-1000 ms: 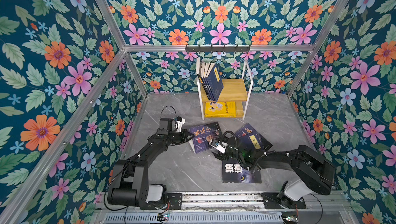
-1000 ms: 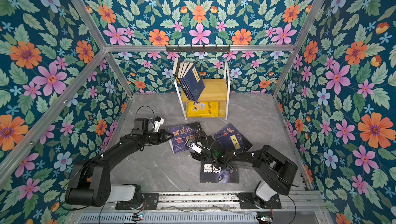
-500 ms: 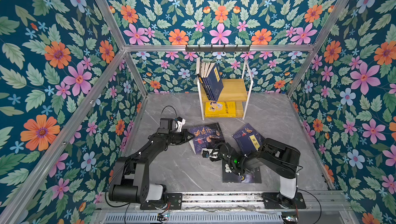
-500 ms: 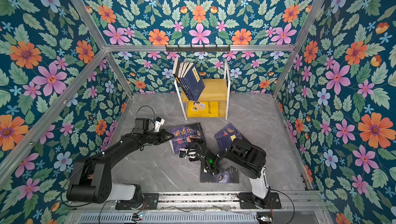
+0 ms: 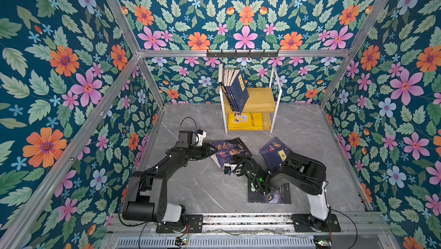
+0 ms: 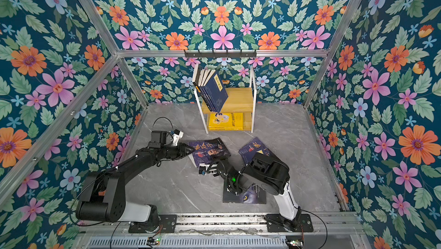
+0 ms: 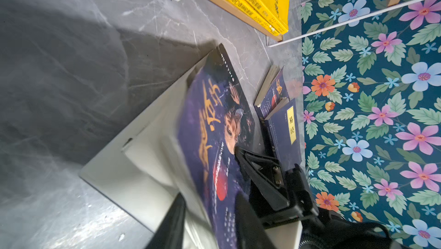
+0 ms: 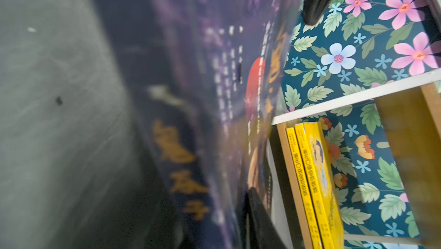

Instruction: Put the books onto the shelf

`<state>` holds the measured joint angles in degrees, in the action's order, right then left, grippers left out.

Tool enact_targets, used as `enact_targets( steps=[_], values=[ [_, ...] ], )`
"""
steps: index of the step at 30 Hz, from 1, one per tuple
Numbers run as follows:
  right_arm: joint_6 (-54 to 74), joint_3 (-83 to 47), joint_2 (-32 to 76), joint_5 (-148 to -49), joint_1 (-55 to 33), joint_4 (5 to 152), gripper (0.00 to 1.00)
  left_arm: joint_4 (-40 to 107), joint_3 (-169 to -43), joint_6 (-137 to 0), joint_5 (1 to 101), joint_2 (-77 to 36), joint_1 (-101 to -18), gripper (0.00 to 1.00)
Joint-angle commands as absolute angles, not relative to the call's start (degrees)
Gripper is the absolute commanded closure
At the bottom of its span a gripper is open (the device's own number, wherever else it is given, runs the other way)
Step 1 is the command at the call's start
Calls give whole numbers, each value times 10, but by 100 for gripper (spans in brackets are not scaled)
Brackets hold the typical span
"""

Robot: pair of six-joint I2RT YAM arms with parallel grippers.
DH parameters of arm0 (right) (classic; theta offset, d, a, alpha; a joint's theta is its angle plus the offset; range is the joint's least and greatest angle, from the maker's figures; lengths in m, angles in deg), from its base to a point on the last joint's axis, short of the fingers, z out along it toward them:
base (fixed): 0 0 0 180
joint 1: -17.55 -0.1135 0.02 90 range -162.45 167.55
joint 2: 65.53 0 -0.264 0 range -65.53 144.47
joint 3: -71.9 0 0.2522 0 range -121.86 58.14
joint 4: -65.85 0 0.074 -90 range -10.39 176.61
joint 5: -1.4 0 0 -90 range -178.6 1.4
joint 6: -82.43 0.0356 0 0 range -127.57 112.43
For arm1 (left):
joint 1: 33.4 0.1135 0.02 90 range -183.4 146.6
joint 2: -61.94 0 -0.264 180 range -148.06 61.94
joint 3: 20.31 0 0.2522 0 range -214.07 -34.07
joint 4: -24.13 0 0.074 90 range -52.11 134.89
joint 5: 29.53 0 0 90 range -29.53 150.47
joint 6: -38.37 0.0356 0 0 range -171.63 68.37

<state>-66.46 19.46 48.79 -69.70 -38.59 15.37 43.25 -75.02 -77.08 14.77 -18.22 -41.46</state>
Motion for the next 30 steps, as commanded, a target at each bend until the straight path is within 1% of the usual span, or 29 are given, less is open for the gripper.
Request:
enact_targets(
  steps=[1,2,4,8,10,12,13,14,17,20,26,30],
  values=[
    [-666,200,457,-699,-387,151,90,433,-748,-748,189,-156,-400,50],
    [-667,199,447,-696,-387,161,94,433,-745,-740,203,-145,-393,46],
    [-670,198,426,-692,-391,188,98,438,-745,-719,228,-124,-381,40],
    [-679,197,390,-692,-394,213,98,458,-749,-667,270,-84,-366,26],
    [-679,198,376,-685,-394,213,98,460,-750,-657,277,-68,-359,22],
    [-679,200,357,-684,-394,243,99,466,-758,-642,285,-58,-356,17],
    [-676,201,346,-683,-394,253,100,472,-763,-632,295,-53,-356,11],
    [-672,201,337,-681,-394,259,100,479,-768,-622,313,-47,-355,2],
    [-675,205,315,-670,-394,266,100,491,-781,-591,374,-25,-355,0],
    [-689,210,284,-669,-396,284,100,496,-796,-570,403,-12,-355,0],
    [-704,211,216,-664,-397,346,100,505,-805,-564,410,7,-356,0],
    [-689,213,194,-651,-387,372,100,514,-797,-564,407,10,-353,0]
  ],
)
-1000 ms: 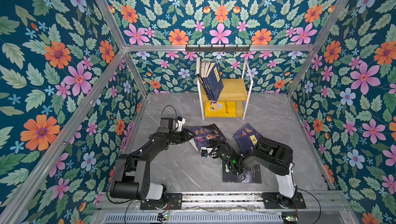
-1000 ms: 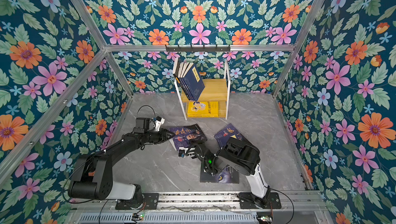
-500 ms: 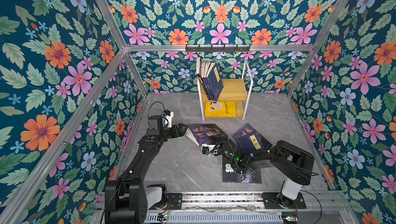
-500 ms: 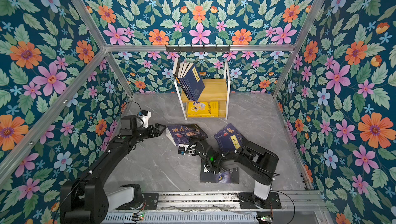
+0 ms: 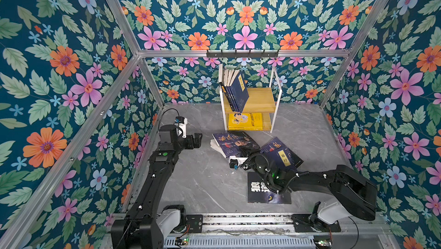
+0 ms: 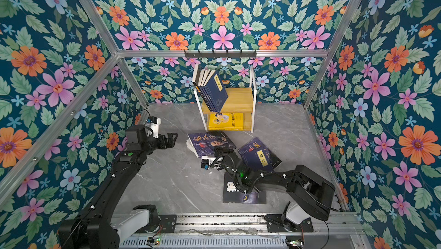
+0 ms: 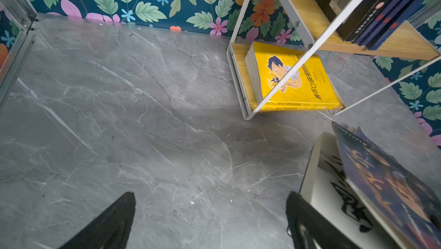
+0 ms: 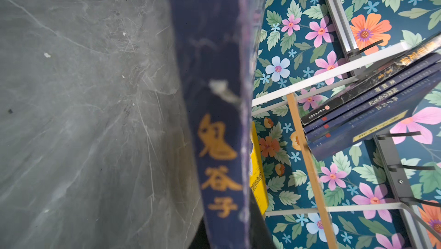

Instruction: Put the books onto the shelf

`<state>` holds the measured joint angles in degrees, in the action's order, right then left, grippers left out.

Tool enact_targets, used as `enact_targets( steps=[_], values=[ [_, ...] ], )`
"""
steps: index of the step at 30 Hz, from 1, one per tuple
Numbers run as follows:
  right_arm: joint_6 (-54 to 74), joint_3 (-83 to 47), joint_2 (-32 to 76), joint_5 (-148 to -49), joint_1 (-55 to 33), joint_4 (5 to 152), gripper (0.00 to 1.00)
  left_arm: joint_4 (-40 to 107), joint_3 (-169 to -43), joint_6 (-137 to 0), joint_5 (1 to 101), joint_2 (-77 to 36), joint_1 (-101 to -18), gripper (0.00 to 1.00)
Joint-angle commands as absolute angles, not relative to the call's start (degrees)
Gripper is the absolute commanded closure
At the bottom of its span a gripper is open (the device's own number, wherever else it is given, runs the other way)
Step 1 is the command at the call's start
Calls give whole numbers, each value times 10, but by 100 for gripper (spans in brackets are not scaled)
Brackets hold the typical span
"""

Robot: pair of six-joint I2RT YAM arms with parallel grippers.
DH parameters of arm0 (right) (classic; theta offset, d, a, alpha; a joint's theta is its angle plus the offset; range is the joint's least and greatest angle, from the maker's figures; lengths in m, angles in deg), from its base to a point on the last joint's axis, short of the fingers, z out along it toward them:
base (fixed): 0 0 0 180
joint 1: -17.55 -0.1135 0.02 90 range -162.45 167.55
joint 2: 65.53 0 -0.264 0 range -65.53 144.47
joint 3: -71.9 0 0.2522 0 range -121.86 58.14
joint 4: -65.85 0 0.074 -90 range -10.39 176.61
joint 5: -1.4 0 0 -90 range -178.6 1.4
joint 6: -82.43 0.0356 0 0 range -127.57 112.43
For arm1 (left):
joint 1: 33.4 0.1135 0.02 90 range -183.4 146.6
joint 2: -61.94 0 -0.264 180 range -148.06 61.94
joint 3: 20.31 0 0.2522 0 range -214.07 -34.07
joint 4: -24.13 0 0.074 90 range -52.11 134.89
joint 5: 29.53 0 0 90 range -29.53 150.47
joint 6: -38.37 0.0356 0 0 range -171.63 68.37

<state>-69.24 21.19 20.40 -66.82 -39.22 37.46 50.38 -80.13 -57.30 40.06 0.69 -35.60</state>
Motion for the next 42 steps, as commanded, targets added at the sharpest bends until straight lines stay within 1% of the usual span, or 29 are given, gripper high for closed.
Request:
enact_targets(
  steps=[1,4,5,7,9,14,18,21,26,29,35,38,42],
  values=[
    [-688,215,195,-650,-383,374,100,500,-780,-566,393,19,-345,0],
    [-712,214,206,-641,-378,396,100,458,-721,-572,360,51,-320,0],
    [-727,214,210,-632,-378,397,100,454,-709,-553,358,54,-319,0],
    [-754,212,208,-608,-378,407,100,455,-704,-519,363,50,-320,0],
    [-763,209,191,-582,-377,433,100,443,-700,-514,372,46,-321,0],
    [-710,192,105,-581,-363,573,100,410,-674,-506,329,53,-318,0],
    [-643,169,79,-596,-320,644,100,417,-656,-481,350,53,-319,0],
    [-646,145,80,-597,-303,675,100,417,-661,-481,359,47,-323,0],
    [-671,106,109,-603,-290,685,100,431,-678,-472,370,43,-345,0],
    [-687,66,149,-601,-285,695,100,435,-678,-471,367,39,-352,0],
    [-744,-22,244,-559,-274,686,100,434,-682,-470,371,45,-365,0],
    [-773,-53,272,-540,-270,671,100,435,-684,-468,374,46,-367,0],
    [-778,-89,289,-547,-260,682,100,437,-687,-467,374,48,-369,0]
  ],
)
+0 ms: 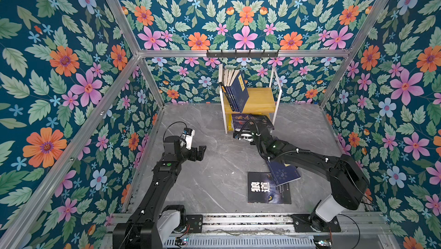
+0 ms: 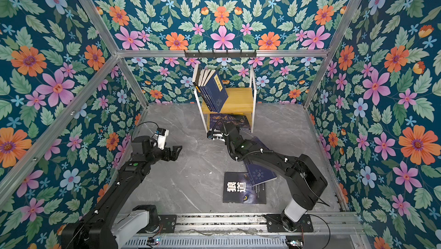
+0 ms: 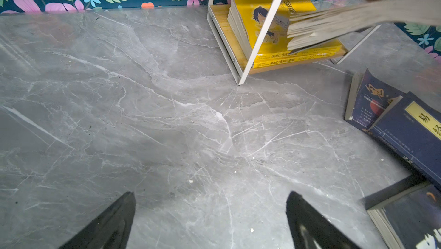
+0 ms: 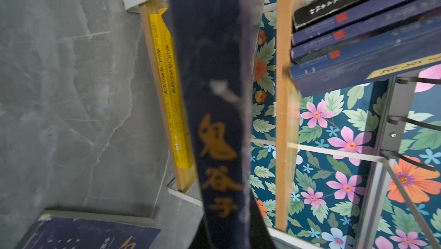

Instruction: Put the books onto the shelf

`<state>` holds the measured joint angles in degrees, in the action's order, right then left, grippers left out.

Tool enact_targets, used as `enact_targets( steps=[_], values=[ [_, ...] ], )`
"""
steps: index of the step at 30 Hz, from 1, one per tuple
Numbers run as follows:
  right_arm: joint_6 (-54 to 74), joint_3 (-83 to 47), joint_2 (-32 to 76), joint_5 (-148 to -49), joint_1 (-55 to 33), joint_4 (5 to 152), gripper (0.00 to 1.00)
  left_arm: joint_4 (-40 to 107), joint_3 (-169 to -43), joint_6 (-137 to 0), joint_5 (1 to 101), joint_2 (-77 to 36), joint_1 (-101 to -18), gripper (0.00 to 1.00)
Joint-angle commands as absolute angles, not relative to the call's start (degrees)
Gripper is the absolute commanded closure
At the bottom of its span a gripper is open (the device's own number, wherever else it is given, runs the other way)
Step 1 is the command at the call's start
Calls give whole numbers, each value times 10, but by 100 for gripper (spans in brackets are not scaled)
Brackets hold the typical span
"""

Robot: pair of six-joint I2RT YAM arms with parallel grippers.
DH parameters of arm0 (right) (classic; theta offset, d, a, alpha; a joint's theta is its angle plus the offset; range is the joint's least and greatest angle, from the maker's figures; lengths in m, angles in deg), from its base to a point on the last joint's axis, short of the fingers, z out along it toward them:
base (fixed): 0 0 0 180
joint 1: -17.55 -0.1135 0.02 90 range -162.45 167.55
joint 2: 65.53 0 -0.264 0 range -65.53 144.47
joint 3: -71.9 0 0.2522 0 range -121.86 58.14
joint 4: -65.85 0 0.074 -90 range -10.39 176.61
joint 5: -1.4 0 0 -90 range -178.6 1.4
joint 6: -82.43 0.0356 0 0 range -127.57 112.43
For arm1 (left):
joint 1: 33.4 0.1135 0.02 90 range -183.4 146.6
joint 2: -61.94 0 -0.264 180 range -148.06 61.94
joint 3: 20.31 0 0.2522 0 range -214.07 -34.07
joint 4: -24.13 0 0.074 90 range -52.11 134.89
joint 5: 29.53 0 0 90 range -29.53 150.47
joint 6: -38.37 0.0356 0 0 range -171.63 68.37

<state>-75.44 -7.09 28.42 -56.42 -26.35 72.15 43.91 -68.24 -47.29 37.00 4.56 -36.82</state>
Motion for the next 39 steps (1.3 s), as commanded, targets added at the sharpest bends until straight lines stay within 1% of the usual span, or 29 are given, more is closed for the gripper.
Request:
enact_targets(
  steps=[1,2,7,11,15,19,21,30,36,39],
  values=[
    [-785,-98,290,-546,-257,678,100,438,-688,-467,374,48,-369,0],
    [-790,-106,311,-545,-254,678,100,439,-688,-466,374,48,-369,0],
    [-813,-128,332,-559,-246,654,100,440,-689,-462,379,52,-371,0],
    [-803,-139,354,-566,-242,639,100,442,-691,-454,384,55,-374,0],
    [-807,-152,384,-552,-238,598,100,441,-695,-458,379,48,-376,0],
    [-815,-145,402,-547,-234,523,100,443,-699,-457,377,43,-380,0],
    [-804,-146,409,-545,-232,522,100,448,-706,-457,387,42,-381,0],
    [-717,-129,439,-573,-231,623,100,448,-704,-460,380,52,-395,0],
    [-667,-143,460,-596,-231,718,100,453,-706,-448,390,55,-397,0],
    [-662,-153,471,-602,-231,740,94,453,-709,-449,388,50,-400,0]
  ],
)
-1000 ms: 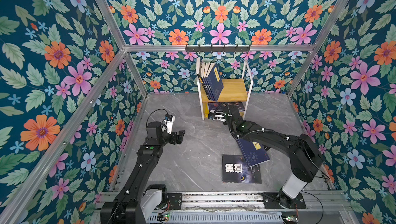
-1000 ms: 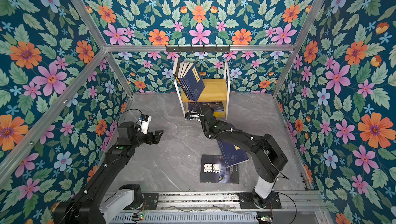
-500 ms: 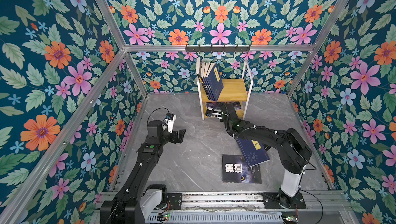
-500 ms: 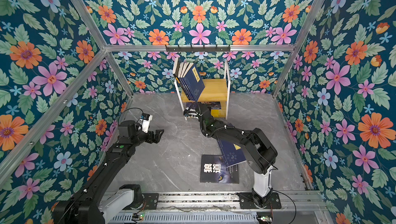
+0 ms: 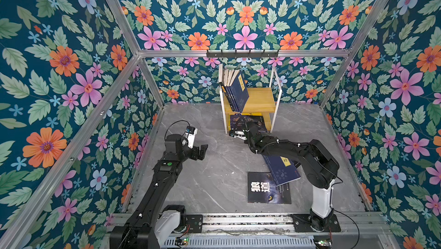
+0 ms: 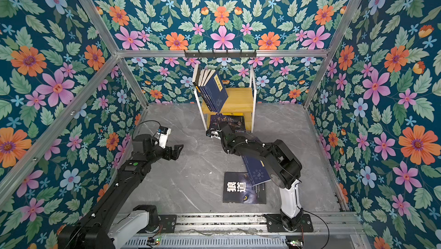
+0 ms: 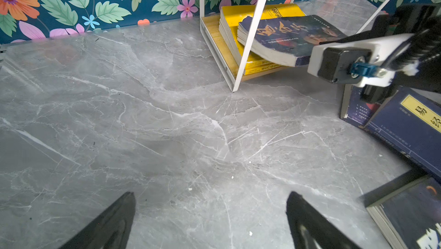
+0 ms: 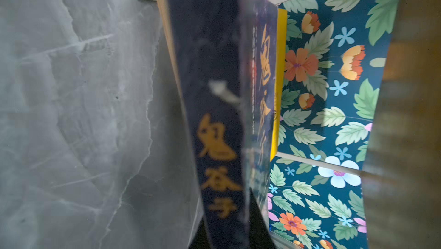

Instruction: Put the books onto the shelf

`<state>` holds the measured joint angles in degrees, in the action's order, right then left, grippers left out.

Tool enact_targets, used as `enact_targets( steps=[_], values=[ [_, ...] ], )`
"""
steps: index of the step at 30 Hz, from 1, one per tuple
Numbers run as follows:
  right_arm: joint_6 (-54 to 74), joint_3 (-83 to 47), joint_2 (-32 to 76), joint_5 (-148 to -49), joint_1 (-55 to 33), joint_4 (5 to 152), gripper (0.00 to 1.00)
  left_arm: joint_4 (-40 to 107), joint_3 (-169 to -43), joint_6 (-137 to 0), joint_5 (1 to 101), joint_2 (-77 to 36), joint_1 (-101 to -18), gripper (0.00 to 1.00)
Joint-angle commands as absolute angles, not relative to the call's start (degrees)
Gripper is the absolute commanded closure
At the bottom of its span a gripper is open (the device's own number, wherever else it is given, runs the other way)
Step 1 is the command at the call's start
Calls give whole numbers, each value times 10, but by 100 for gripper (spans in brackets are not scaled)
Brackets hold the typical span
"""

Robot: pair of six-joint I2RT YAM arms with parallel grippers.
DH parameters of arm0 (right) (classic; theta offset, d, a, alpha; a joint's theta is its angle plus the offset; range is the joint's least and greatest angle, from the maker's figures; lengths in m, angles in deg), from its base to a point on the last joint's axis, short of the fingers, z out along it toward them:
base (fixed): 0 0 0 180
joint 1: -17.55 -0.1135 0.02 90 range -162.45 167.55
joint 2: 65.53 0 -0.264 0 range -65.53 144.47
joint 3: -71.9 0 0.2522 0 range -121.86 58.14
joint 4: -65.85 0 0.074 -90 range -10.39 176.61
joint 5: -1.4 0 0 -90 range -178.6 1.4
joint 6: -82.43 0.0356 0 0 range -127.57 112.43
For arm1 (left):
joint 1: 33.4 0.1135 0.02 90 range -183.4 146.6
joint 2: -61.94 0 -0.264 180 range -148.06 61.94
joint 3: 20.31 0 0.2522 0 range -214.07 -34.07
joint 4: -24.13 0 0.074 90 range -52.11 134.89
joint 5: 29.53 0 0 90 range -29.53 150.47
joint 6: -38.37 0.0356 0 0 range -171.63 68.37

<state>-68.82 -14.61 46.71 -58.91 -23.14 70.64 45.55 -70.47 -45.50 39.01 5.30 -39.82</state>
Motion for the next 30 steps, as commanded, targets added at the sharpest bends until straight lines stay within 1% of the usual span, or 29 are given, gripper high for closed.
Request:
enact_targets(
  steps=[1,3,9,14,18,22,24,25,28,30],
  values=[
    [-659,-158,475,-606,-230,747,93,453,-709,-449,388,48,-401,0],
    [-650,-169,481,-614,-224,762,91,451,-706,-450,385,47,-402,0],
    [-651,-211,500,-635,-203,783,91,453,-708,-445,393,43,-401,0],
    [-648,-245,522,-665,-200,800,90,452,-710,-442,377,43,-403,0],
    [-669,-263,545,-659,-199,801,90,456,-708,-436,392,41,-404,0],
    [-661,-271,552,-666,-198,803,89,454,-710,-437,378,40,-404,0],
    [-661,-272,555,-666,-199,807,84,457,-712,-436,383,39,-404,0],
    [-661,-271,555,-667,-198,809,81,457,-711,-434,386,39,-404,0],
    [-658,-258,546,-676,-199,807,63,454,-711,-435,380,38,-404,0],
    [-653,-250,535,-697,-198,819,55,455,-712,-437,377,39,-403,0]
  ],
)
